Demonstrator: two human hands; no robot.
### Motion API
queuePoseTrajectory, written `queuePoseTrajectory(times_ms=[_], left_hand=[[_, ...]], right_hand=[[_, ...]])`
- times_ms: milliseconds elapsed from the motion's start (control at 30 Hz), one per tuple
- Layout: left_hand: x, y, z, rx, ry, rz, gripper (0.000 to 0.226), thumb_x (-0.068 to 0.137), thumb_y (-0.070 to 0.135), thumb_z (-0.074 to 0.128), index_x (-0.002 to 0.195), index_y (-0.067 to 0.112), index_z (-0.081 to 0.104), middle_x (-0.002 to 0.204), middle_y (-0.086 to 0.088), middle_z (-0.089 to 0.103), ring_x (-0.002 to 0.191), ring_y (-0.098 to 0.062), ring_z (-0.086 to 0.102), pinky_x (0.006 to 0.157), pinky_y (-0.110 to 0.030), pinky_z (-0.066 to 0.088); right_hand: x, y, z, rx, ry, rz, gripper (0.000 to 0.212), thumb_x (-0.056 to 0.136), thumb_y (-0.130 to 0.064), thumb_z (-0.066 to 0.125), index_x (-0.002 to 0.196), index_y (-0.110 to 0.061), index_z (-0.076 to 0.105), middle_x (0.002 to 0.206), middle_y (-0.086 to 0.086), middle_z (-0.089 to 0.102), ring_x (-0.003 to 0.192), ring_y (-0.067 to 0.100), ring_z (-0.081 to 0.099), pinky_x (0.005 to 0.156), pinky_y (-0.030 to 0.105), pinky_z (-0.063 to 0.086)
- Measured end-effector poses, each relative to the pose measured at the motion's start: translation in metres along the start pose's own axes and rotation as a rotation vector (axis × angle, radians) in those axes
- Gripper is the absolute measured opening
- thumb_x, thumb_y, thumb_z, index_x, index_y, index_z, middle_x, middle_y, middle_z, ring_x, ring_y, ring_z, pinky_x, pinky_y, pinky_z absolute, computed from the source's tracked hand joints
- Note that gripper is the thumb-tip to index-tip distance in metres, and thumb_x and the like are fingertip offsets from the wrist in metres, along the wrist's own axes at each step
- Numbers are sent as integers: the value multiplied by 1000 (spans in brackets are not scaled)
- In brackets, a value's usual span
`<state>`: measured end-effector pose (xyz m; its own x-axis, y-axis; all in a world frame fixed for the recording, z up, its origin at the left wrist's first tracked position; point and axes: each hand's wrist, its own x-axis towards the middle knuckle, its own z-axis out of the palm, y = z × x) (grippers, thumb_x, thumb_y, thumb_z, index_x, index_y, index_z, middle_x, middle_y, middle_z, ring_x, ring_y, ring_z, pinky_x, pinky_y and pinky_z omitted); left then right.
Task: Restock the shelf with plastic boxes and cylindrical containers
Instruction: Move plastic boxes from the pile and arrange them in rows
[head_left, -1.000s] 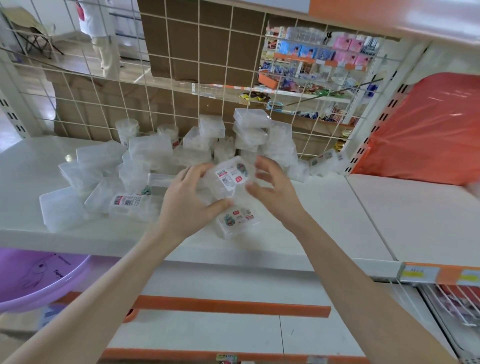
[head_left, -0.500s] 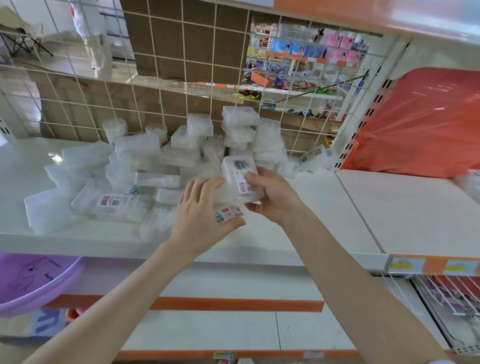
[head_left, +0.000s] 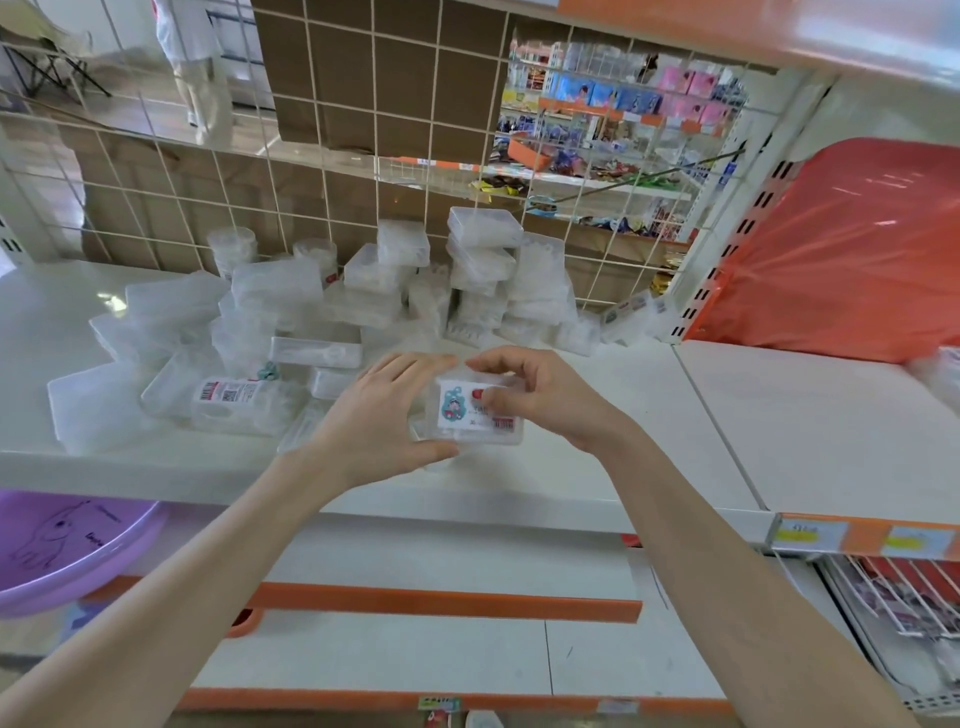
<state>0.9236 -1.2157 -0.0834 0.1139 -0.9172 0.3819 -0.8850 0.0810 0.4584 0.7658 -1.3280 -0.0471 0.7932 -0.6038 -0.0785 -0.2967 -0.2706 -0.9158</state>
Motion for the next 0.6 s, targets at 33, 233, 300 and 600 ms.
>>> queuePoseTrajectory(times_ms=[33, 233, 300, 600], left_hand=[[-1, 0, 2, -1, 14, -14, 80, 66, 37, 79, 135, 19, 43, 129, 2, 50, 123, -14, 37, 94, -17, 24], [0, 3, 14, -76, 44, -103, 78, 63, 39, 79, 131, 17, 47, 129, 3, 51, 120, -15, 41, 85, -11, 22], [0, 6, 21, -126, 29, -122, 79, 63, 40, 78, 132, 18, 46, 130, 4, 50, 120, -13, 41, 84, -13, 24], [-10, 8, 57, 115, -189, -236, 71, 79, 40, 63, 140, 22, 31, 146, -2, 26, 133, -20, 20, 103, -37, 30]], right_hand=[[-2, 2, 0, -91, 19, -18, 40, 81, -12, 70, 117, -21, 56, 114, -5, 56, 107, 11, 53, 88, 19, 44], [-20, 17, 8, -633, 23, -189, 84, 70, -22, 78, 142, -20, 33, 139, -7, 33, 124, 11, 24, 103, 24, 24], [-22, 23, 10, -742, 113, -193, 80, 73, -20, 76, 141, -16, 35, 141, 1, 37, 125, 21, 29, 104, 38, 30], [-45, 69, -6, -689, 344, 76, 65, 71, -24, 75, 130, -16, 49, 125, 2, 50, 113, 23, 43, 83, 16, 27]])
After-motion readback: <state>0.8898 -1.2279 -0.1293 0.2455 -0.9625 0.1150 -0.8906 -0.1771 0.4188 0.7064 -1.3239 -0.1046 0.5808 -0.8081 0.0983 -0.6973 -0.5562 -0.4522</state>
